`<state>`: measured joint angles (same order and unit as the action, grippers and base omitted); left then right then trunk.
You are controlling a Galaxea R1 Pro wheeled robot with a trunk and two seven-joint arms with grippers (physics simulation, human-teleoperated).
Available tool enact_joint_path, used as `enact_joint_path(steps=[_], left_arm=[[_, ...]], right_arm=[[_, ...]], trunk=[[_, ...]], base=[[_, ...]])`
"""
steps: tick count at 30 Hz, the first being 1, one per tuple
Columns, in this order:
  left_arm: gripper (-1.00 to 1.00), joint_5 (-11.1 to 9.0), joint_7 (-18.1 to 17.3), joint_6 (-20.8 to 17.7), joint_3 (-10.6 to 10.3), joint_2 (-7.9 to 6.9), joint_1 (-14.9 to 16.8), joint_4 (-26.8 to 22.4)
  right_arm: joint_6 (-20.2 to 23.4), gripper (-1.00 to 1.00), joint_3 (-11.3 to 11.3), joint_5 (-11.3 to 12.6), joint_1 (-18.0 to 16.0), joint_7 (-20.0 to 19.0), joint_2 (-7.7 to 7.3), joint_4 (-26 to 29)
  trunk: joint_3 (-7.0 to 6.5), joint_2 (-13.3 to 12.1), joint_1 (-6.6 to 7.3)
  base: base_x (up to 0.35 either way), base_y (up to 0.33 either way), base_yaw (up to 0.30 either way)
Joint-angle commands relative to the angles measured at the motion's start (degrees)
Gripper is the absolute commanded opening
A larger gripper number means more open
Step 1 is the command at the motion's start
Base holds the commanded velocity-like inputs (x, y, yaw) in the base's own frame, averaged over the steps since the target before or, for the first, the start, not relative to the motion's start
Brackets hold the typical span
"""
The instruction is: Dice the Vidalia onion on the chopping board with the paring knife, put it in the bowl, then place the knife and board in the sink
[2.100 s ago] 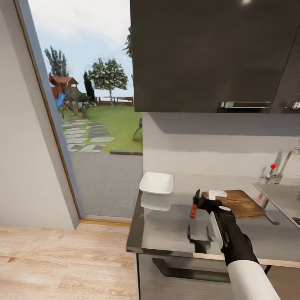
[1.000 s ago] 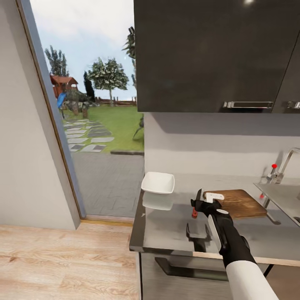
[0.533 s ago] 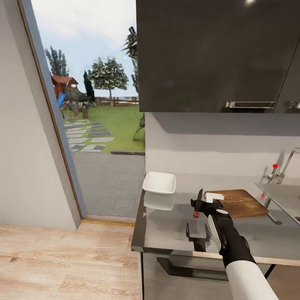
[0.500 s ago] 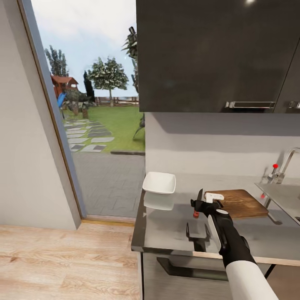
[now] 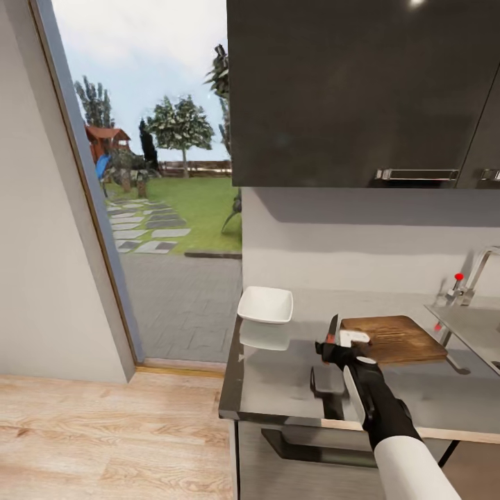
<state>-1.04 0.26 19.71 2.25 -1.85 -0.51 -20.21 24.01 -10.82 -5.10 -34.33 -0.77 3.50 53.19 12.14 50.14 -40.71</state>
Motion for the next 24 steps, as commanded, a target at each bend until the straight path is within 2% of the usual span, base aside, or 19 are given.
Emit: enact_joint_path(steps=[1, 16, 24], left_arm=[[1.00, -0.10, 0.02, 0.06, 0.03, 0.00, -0.02, -0.09], [1.00, -0.10, 0.04, 0.06, 0.03, 0.00, -0.02, -0.09], [1.00, -0.10, 0.02, 0.06, 0.03, 0.00, -0.02, -0.09]], right_arm=[[-0.04, 1.00, -0.15, -0.53, -0.04, -0.08, 0.06, -0.37], [-0.80, 1.00, -0.17, -0.53, -0.04, 0.06, 0.02, -1.24], [-0.80, 1.00, -0.17, -0.53, -0.04, 0.07, 0.02, -1.25]], trunk=[[0.07, 0.06, -0.01], [0.07, 0.06, -0.01], [0.07, 0.06, -0.01]], base=[[0.000, 0.000, 0.000], [0.004, 0.000, 0.000], [0.158, 0.000, 0.000]])
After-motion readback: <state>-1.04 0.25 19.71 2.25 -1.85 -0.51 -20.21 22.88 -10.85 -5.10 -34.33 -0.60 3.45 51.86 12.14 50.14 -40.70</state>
